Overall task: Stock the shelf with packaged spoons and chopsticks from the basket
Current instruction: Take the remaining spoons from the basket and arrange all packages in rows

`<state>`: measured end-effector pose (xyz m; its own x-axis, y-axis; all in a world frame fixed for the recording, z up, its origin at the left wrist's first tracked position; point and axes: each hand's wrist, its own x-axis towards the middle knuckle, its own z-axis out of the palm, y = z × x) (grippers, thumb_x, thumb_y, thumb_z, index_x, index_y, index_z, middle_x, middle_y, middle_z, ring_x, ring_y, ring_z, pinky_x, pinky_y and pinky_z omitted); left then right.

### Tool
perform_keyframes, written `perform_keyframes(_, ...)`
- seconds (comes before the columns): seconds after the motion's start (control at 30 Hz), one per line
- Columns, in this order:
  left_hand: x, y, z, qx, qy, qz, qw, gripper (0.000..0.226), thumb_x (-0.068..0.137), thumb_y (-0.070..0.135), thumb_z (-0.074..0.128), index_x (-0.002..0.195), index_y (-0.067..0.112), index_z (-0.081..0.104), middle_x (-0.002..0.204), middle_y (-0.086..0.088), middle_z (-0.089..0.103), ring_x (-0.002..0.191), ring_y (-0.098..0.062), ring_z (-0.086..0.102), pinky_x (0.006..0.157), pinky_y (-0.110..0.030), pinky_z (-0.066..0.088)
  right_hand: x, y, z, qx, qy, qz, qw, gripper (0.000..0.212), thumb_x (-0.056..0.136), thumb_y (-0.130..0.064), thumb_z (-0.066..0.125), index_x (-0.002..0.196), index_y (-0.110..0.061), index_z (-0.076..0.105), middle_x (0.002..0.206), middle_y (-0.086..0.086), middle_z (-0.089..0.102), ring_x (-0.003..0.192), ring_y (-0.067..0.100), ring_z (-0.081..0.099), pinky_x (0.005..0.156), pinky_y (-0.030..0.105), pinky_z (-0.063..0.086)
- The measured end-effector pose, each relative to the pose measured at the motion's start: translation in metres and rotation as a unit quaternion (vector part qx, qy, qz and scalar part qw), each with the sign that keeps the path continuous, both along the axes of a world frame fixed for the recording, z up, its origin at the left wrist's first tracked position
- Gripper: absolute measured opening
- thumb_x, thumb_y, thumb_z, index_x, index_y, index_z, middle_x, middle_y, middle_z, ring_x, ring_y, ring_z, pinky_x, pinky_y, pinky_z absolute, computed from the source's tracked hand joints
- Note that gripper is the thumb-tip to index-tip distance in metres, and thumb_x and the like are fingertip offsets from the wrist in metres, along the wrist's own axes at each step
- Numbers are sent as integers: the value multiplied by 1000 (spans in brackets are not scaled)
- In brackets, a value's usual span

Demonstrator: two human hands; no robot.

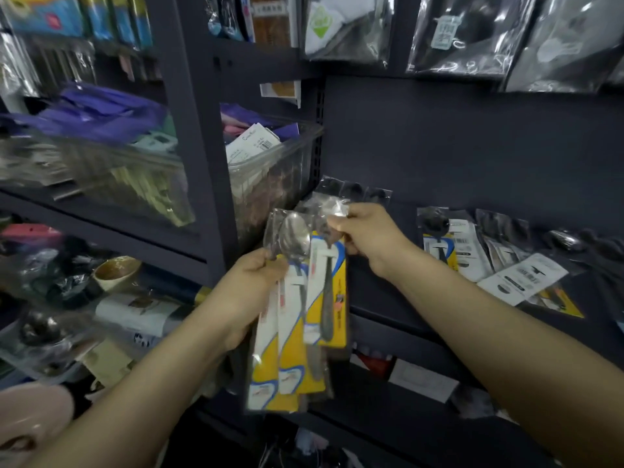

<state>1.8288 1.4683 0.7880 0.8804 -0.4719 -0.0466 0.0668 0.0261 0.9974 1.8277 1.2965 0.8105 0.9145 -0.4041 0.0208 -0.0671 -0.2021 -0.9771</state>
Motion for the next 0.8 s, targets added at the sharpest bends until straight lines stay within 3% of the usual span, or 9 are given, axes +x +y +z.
perform_keyframes(0.1, 0, 20, -4, 28, -26, 31, 999, 31, 90, 10, 48, 63, 18, 60, 48, 6, 62, 48, -10, 56, 50, -21, 42, 21, -16, -1, 29, 0, -64, 997, 17, 90, -5, 54, 73, -7, 51, 63, 11, 47, 25, 2, 38, 30, 8, 27)
perform_keyframes(0.2, 5, 35, -5, 38, -38, 68, 996, 38, 90, 9, 49, 56, 21, 60, 46, 6, 60, 53, -16, 54, 57, -30, 39, 46, -29, -11, 0, 29, -118, 993, 21, 87, -5, 56, 68, -10, 50, 71, 16, 51, 39, 14, 40, 34, 18, 31)
perform_keyframes(0.33, 7, 41, -7, 72, -64, 80, 992, 30, 90, 10, 48, 63, 19, 59, 45, 6, 60, 46, -10, 55, 51, -25, 39, 73, -34, -23, -46, 81, -132, 987, 20, 84, -3, 60, 69, -8, 47, 67, 13, 51, 38, 17, 46, 32, 16, 35)
perform_keyframes(0.43, 6, 40, -11, 95, -94, 86, 987, 27, 91, 12, 48, 67, 19, 58, 53, 2, 56, 52, -14, 52, 53, -27, 37, 79, -36, -28, -179, 106, -151, 966, 7, 81, -5, 59, 83, -5, 51, 84, 18, 56, 61, 26, 55, 49, 29, 47)
perform_keyframes(0.53, 9, 39, -10, 84, -100, 76, 988, 30, 90, 12, 47, 63, 21, 56, 62, -9, 48, 59, -21, 45, 57, -31, 33, 65, -28, -24, -299, 137, -136, 935, 43, 80, -26, 65, 112, -3, 51, 120, 16, 51, 103, 34, 56, 79, 41, 54)
perform_keyframes(0.6, 11, 36, -8, 69, -85, 62, 992, 29, 90, 13, 48, 64, 20, 58, 61, -8, 53, 58, -21, 48, 59, -31, 35, 49, -21, -17, -387, 115, -127, 906, 64, 81, -38, 64, 130, -6, 39, 144, 14, 27, 129, 35, 34, 102, 44, 40)
perform_keyframes(0.7, 12, 29, -6, 57, -65, 54, 995, 33, 90, 12, 48, 61, 21, 60, 48, 6, 58, 49, -13, 52, 53, -27, 38, 28, -12, -15, -491, 119, -21, 863, 72, 83, -51, 57, 140, -15, 34, 155, 10, 15, 141, 32, 17, 112, 44, 25)
perform_keyframes(0.8, 13, 22, -6, 38, -53, 46, 997, 28, 90, 10, 48, 67, 19, 61, 48, 5, 62, 49, -12, 56, 54, -27, 42, 17, -7, -29, -528, 176, 108, 823, 80, 87, -63, 38, 149, -16, 18, 160, 6, 7, 147, 25, 4, 120, 42, 11)
